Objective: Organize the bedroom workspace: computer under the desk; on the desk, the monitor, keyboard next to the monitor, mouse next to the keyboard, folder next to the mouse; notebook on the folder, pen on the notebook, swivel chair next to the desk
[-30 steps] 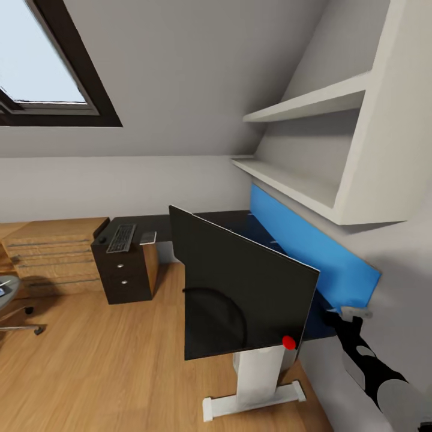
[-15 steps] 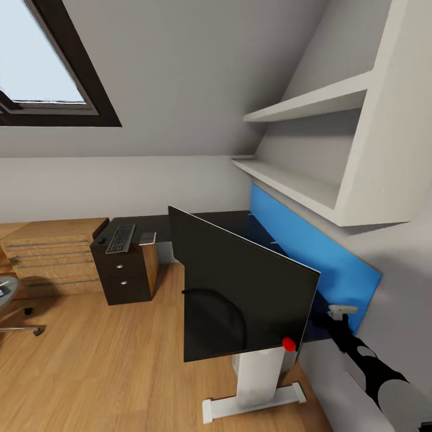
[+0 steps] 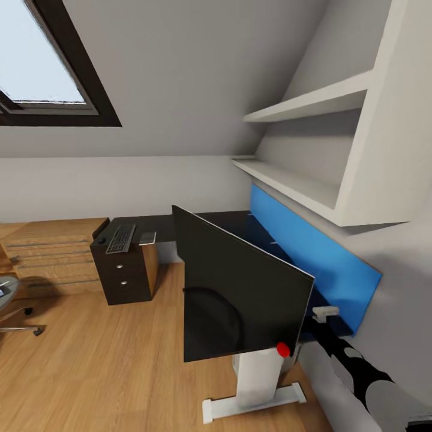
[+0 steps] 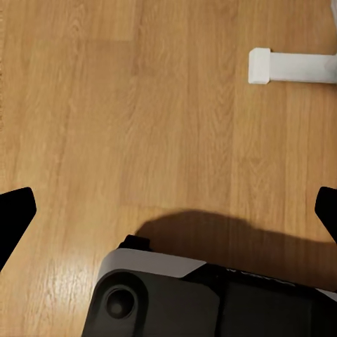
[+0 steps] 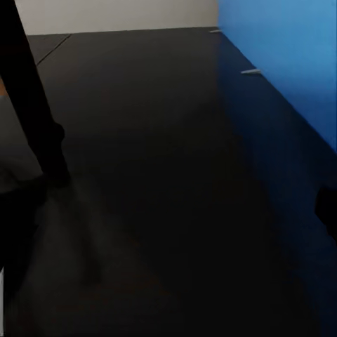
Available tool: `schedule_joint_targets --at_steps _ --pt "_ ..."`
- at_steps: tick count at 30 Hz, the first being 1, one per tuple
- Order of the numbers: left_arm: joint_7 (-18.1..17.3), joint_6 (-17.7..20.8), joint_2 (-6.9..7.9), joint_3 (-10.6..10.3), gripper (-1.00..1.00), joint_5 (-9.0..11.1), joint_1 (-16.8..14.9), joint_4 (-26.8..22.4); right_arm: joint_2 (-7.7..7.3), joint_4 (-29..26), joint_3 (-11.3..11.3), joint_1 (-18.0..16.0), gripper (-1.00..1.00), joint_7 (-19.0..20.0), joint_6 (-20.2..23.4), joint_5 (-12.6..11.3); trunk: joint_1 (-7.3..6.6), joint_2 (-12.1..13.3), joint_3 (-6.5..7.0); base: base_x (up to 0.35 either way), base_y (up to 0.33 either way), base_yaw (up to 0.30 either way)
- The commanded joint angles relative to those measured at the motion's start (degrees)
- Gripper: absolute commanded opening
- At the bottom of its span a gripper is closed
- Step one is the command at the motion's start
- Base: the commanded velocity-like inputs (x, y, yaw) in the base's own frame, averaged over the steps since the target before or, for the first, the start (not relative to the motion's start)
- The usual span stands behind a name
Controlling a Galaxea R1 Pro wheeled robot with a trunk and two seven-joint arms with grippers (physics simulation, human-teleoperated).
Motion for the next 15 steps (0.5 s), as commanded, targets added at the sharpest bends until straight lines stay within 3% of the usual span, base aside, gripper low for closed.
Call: schedule_joint_targets --at_steps 1,6,15 --pt "0.35 -0.31 0.05 -0.31 1.00 0.60 -0.01 -0.04 0.48 0.06 0.48 0.00 1.00 0.13 -0.37 0.61 0.03 -0.07 -0.01 0.000 0.000 0.114" --pt "0.35 -0.31 0.05 -0.30 1.00 0.64 -0.01 -0.03 1.15 0.05 0.48 0.04 1.00 0.10 -0.79 2.54 0.03 -0.07 0.25 0.000 0.000 0.161" --pt "0.35 -0.31 0.05 -0.30 1.00 0.62 -0.01 -0.03 1.65 0.05 0.48 0.05 1.00 0.10 -0.89 3.05 0.03 -0.07 0.81 0.000 0.000 0.191"
